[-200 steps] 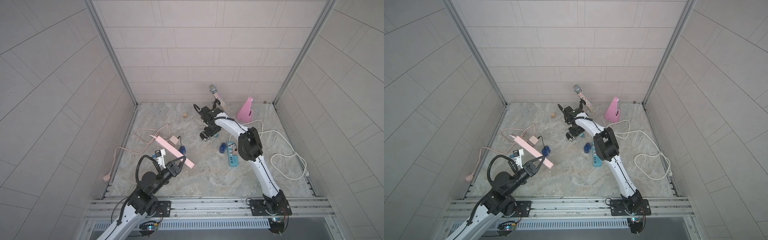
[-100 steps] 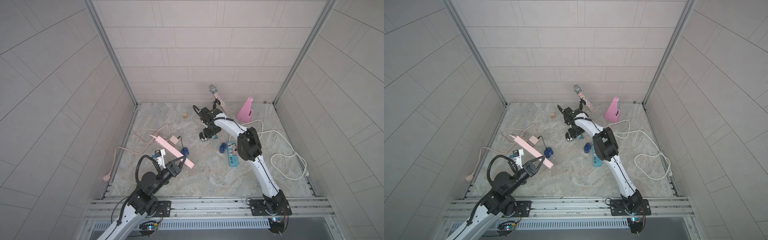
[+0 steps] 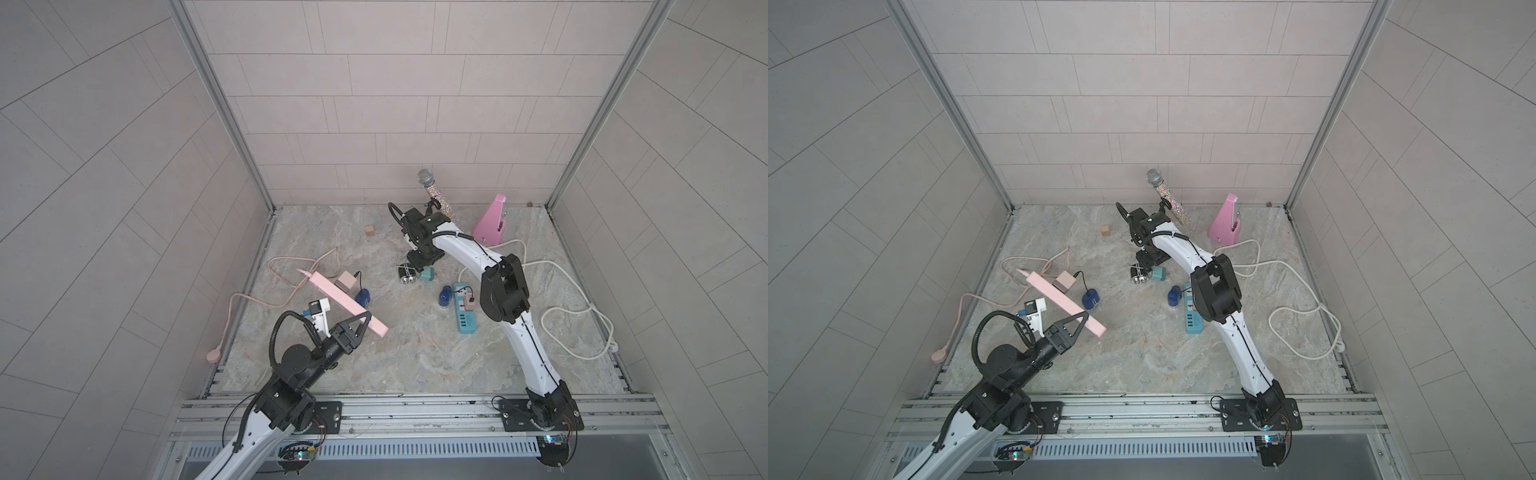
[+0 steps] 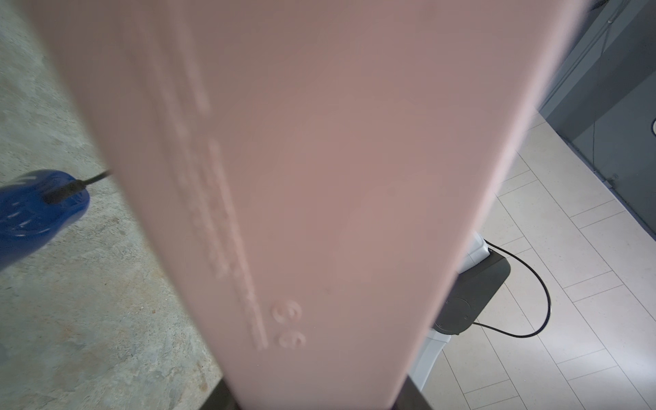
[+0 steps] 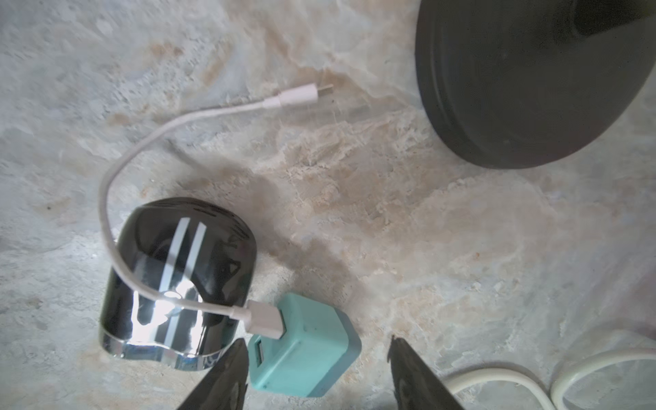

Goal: Unplug the electric shaver
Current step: Place the plug at the center of the board.

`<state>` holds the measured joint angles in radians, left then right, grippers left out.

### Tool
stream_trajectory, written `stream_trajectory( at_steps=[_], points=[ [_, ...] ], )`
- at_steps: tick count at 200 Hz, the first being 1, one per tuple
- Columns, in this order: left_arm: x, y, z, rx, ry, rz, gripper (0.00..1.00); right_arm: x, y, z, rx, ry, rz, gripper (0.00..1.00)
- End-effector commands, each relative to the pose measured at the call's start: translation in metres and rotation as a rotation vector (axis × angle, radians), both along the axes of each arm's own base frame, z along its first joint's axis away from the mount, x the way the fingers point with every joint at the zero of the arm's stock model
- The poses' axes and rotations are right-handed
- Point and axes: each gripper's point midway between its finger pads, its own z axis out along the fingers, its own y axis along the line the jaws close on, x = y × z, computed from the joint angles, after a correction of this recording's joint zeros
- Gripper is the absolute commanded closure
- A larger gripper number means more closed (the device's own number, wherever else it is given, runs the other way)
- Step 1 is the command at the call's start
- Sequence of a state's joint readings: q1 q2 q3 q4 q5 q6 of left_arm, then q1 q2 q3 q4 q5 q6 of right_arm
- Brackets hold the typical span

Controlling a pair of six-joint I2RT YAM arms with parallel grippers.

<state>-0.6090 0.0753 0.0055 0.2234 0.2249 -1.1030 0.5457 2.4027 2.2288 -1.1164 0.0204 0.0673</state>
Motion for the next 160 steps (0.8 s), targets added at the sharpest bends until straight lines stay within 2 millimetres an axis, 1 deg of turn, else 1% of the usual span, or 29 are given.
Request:
stream_trajectory(
  at_steps=[1,18,40,43,48,50,51,52,54,59,61,69,72,77,83,88,92,100,105,109,124,129,160],
  points=[
    [-0.002,0.001,0.013,-0.025,-0.092,0.0,1.0,-0.004,-0.004,0.022,0.01,-0.026,-0.004,0.35],
    [-0.002,0.001,0.013,-0.026,-0.094,0.0,1.0,-0.009,-0.005,0.031,0.032,-0.038,-0.002,0.35],
    [-0.002,0.001,0.014,-0.03,-0.096,0.0,1.0,-0.029,0.002,0.047,0.151,-0.039,0.012,0.35],
    [-0.002,0.001,0.014,-0.03,-0.097,-0.001,1.0,-0.033,0.005,0.049,0.176,-0.035,0.017,0.35],
    [-0.002,0.001,0.015,-0.032,-0.098,-0.001,1.0,-0.04,0.01,0.059,0.231,-0.043,0.025,0.35],
    [-0.002,0.001,0.015,-0.032,-0.099,-0.001,1.0,-0.043,0.011,0.059,0.247,-0.038,0.027,0.35],
    [-0.002,0.001,0.015,-0.031,-0.099,-0.001,1.0,-0.043,0.012,0.063,0.261,-0.046,0.029,0.35],
    [-0.003,0.001,0.015,-0.031,-0.1,-0.002,1.0,-0.045,0.012,0.062,0.267,-0.042,0.028,0.35],
    [-0.003,0.001,0.015,-0.032,-0.1,-0.002,1.0,-0.047,0.014,0.067,0.29,-0.052,0.032,0.35],
    [-0.003,0.0,0.015,-0.034,-0.101,-0.006,1.0,-0.056,0.016,0.068,0.328,-0.047,0.033,0.34],
    [-0.003,0.0,0.015,-0.034,-0.102,-0.006,1.0,-0.058,0.016,0.073,0.349,-0.056,0.033,0.34],
    [-0.003,0.0,0.017,-0.039,-0.107,-0.007,1.0,-0.071,0.019,0.08,0.412,-0.061,0.04,0.34],
    [-0.003,0.0,0.017,-0.04,-0.107,-0.009,1.0,-0.075,0.019,0.085,0.437,-0.069,0.045,0.34],
    [-0.003,0.0,0.017,-0.043,-0.107,-0.009,1.0,-0.084,0.02,0.088,0.471,-0.068,0.051,0.34],
    [-0.003,0.0,0.018,-0.044,-0.111,-0.008,1.0,-0.093,0.021,0.096,0.516,-0.076,0.06,0.33],
    [-0.003,0.0,0.019,-0.045,-0.111,-0.009,1.0,-0.102,0.021,0.095,0.543,-0.065,0.063,0.33],
    [-0.003,0.0,0.018,-0.045,-0.11,-0.01,1.0,-0.109,0.022,0.102,0.577,-0.071,0.069,0.33],
    [-0.003,-0.001,0.019,-0.047,-0.113,-0.012,1.0,-0.122,0.023,0.104,0.637,-0.061,0.073,0.33],
    [-0.003,-0.001,0.019,-0.049,-0.113,-0.013,1.0,-0.131,0.028,0.11,0.694,-0.058,0.085,0.32],
    [-0.003,-0.001,0.019,-0.051,-0.114,-0.013,1.0,-0.139,0.03,0.107,0.729,-0.041,0.087,0.31],
    [-0.003,-0.002,0.021,-0.063,-0.116,-0.017,1.0,-0.163,0.042,0.115,0.871,-0.025,0.123,0.29],
    [-0.002,-0.002,0.022,-0.064,-0.118,-0.017,1.0,-0.172,0.045,0.115,0.895,-0.013,0.142,0.28],
    [-0.003,-0.002,0.024,-0.075,-0.121,-0.021,1.0,-0.213,0.07,0.121,0.997,0.058,0.261,0.26]
  ],
)
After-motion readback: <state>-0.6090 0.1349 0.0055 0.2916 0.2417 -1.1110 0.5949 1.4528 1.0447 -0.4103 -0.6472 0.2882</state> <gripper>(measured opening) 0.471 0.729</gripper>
